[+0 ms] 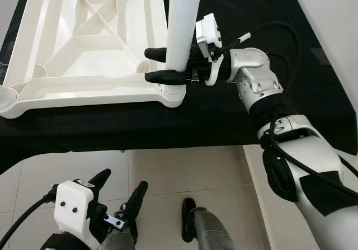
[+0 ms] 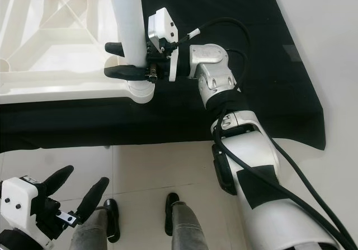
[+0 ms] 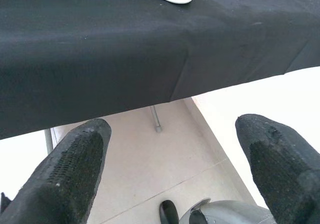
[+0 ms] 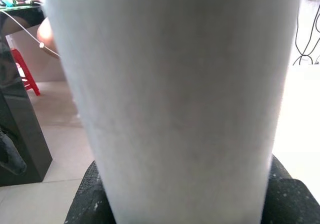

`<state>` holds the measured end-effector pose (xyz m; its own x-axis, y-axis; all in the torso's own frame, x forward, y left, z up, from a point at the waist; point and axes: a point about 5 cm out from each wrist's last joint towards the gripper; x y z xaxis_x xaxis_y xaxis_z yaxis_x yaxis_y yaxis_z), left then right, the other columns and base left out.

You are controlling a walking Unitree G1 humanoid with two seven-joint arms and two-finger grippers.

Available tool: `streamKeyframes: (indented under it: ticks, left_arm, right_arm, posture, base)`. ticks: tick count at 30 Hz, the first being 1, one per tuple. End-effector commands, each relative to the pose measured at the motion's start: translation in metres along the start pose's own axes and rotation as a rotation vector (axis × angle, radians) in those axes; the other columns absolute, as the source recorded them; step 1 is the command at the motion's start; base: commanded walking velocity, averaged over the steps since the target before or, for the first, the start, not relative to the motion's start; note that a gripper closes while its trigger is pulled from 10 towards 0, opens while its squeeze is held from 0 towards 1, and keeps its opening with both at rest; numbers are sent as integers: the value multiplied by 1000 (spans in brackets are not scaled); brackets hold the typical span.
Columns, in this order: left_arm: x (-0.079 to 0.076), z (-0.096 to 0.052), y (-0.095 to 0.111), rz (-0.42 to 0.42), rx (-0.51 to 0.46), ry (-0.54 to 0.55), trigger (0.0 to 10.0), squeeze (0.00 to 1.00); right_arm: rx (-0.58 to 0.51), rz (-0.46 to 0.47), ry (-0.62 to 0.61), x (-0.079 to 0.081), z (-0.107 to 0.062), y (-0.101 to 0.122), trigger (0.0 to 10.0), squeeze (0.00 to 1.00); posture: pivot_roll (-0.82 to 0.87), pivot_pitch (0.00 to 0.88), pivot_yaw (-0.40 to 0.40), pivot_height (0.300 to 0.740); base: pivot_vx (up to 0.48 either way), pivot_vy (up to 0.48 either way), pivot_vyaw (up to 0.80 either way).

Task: Building children table

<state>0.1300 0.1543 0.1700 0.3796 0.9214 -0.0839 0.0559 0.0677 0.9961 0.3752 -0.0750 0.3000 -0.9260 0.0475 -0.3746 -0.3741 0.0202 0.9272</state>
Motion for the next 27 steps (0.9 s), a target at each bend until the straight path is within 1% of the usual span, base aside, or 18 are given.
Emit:
streamKeyframes:
  ticks: [1,3,4,5,6,7,8,9,10,11,12,14,15,16,19,22,24,27]
  left_arm:
    - [0,-4,-5,-18,36,0,10000,0]
    - [0,-4,-5,-17,36,0,10000,0]
    - [0,-4,-5,-17,36,0,10000,0]
    - [0,-4,-5,-17,36,0,10000,0]
    - [0,-3,-5,-17,36,0,10000,0]
    - [0,-3,-5,-17,36,0,10000,0]
    - [0,-3,-4,-17,35,0,10000,0]
    - [0,-3,-4,-17,35,0,10000,0]
    - [0,-3,-4,-17,35,-1,10000,0]
    - [-1,-3,-4,-17,35,0,10000,0]
    - [-1,-3,-4,-17,35,0,10000,0]
    - [-1,-3,-4,-17,34,-1,10000,0]
    - [-1,-3,-4,-18,34,-1,10000,0]
    - [-1,-2,-4,-18,33,-1,10000,0]
    - [-1,-2,-4,-18,33,-1,10000,0]
    - [-1,-1,-4,-19,31,-1,10000,0]
    - [-1,-1,-4,-20,31,-1,10000,0]
    - [-1,-1,-4,-20,29,0,10000,0]
  right_arm:
    - [133,488,-116,26,-18,-81,10000,0]
    - [130,487,-114,25,-18,-81,10000,0]
    - [120,467,-102,25,-17,-78,10000,0]
    - [120,467,-102,25,-17,-78,10000,0]
    - [102,414,-58,26,-17,-74,10000,0]
    - [102,414,-58,26,-17,-74,10000,0]
    - [97,358,-16,27,-17,-71,10000,0]
    - [97,358,-16,27,-17,-71,10000,0]
    - [120,238,61,31,-19,-68,10000,0]
    - [158,121,113,34,-18,-64,10000,0]
    - [158,121,113,34,-18,-64,10000,0]
    - [165,-15,150,32,-12,-53,10000,0]
    - [157,-42,147,31,-10,-49,10000,0]
    - [146,-55,149,30,-9,-46,10000,0]
    - [146,-55,149,30,-9,-46,10000,0]
    - [133,-119,132,26,-7,-36,10000,0]
    - [133,-132,127,25,-6,-35,10000,0]
    - [103,-146,105,22,-4,-29,10000,0]
  posture:
    - [161,450,-101,740]
    - [161,449,-100,740]
    - [161,449,-100,740]
    - [161,449,-100,740]
    - [161,449,-101,740]
    - [161,449,-101,740]
    - [162,449,-101,740]
    - [162,449,-101,740]
    - [162,449,-101,740]
    - [162,449,-102,740]
    - [162,449,-102,740]
    - [159,449,-103,740]
    - [158,449,-103,740]
    - [159,448,-104,740]
    - [159,448,-104,740]
    - [160,447,-106,740]
    - [160,447,-106,740]
    - [157,446,-108,740]
  base:
    - [0,0,0]
    - [0,0,0]
    - [0,0,0]
    - [0,0,0]
    - [0,0,0]
    - [0,0,0]
    - [0,0,0]
    - [0,0,0]
    - [0,0,0]
    - [0,0,0]
    - [0,0,0]
    - [0,0,0]
    - [0,0,0]
    - [0,0,0]
    - [0,0,0]
    - [0,0,0]
    - [0,0,0]
    - [0,0,0]
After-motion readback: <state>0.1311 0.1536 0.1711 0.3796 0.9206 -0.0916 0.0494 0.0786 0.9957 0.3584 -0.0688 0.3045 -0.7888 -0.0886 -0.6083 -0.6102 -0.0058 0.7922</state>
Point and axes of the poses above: a point about 5 cm out from each wrist's last joint towards the gripper, its own z axis pointing out of the wrist towards the gripper, its own y axis along the axis of the wrist's last joint, x = y × z, and after that the axes turned 1 degree about -z, right-handed
